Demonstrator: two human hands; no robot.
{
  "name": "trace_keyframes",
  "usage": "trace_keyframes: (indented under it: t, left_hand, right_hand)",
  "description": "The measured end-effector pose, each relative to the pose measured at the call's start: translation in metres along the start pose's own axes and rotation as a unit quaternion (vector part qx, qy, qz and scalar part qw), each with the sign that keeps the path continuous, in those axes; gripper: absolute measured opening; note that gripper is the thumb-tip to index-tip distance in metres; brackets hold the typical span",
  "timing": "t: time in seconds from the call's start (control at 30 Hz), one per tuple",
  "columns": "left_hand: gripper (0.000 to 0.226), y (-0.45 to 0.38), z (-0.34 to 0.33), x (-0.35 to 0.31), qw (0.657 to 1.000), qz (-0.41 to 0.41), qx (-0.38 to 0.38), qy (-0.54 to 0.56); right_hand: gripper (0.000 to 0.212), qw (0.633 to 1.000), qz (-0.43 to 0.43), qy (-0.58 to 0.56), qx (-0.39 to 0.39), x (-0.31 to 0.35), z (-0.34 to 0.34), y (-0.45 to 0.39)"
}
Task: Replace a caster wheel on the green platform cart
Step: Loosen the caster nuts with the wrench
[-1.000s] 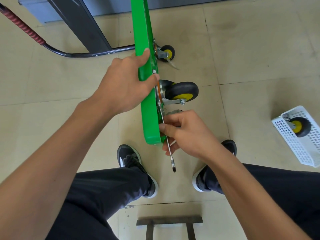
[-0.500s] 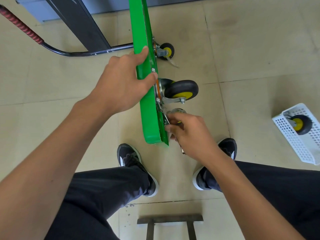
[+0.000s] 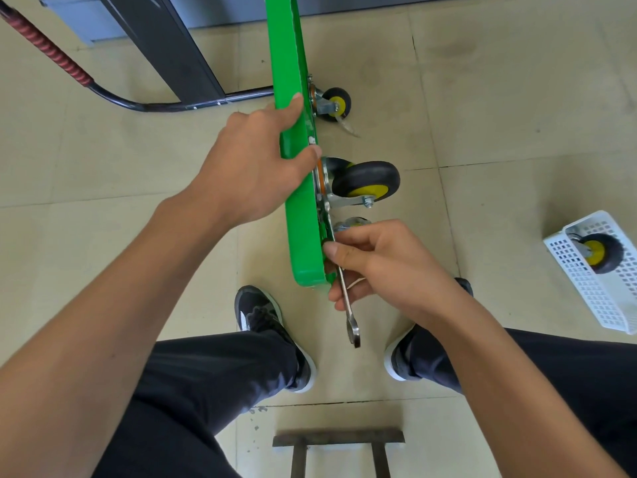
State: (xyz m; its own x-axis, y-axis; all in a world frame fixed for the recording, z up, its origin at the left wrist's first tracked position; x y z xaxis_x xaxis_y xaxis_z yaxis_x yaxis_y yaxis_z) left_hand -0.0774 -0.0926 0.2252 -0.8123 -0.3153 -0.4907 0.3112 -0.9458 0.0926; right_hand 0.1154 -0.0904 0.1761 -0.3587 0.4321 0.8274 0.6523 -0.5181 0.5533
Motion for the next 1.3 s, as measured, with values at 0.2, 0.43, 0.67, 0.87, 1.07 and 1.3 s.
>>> trace_keyframes:
  t: [0.2,0.43,0.67,0.87,1.07,1.3]
  left_hand:
    - [0.069,0.001,0.000,-0.001,1.000,0.005,-0.001,-0.009]
    - [0.069,0.000,-0.001,-0.001,1.000,0.013,0.003,-0.017]
    - [0.070,0.000,-0.001,0.001,1.000,0.016,0.005,-0.011]
    - [0.068,0.001,0.000,-0.003,1.000,0.012,0.003,-0.006]
    - [0.068,0.001,0.000,-0.002,1.000,0.012,0.005,-0.005]
    - [0.069,0.000,-0.001,0.000,1.000,0.006,0.004,0.000]
  right_hand:
    - [0.019,0.999,-0.002,-0.033,0.027,0.009,0.001,-0.003]
    - [0.017,1.000,0.009,0.016,-0.024,-0.010,-0.003,-0.011]
    - [0.030,0.986,0.075,0.101,-0.111,-0.035,0.002,-0.030]
    - [0.031,0.977,0.117,0.121,-0.127,-0.044,-0.002,-0.036]
    - [0.024,0.986,0.067,0.118,-0.100,-0.040,0.009,-0.016]
    - [0.014,0.998,0.018,0.051,-0.031,-0.013,0.005,0.001]
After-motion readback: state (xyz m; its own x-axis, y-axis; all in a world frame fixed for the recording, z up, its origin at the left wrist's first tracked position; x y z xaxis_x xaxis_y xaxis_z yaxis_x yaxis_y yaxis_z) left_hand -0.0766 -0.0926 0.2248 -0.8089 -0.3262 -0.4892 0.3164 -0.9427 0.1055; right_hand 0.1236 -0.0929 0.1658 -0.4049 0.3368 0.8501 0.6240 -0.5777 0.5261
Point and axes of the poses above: each hand's wrist, its own y-axis away from the middle knuckle, its own z-axis out of the back of the hand, x = y × z, the point moved 2 cm from there along -y, towards the middle knuckle, and after that the axes turned 1 degree about y, right-handed, at the moved point
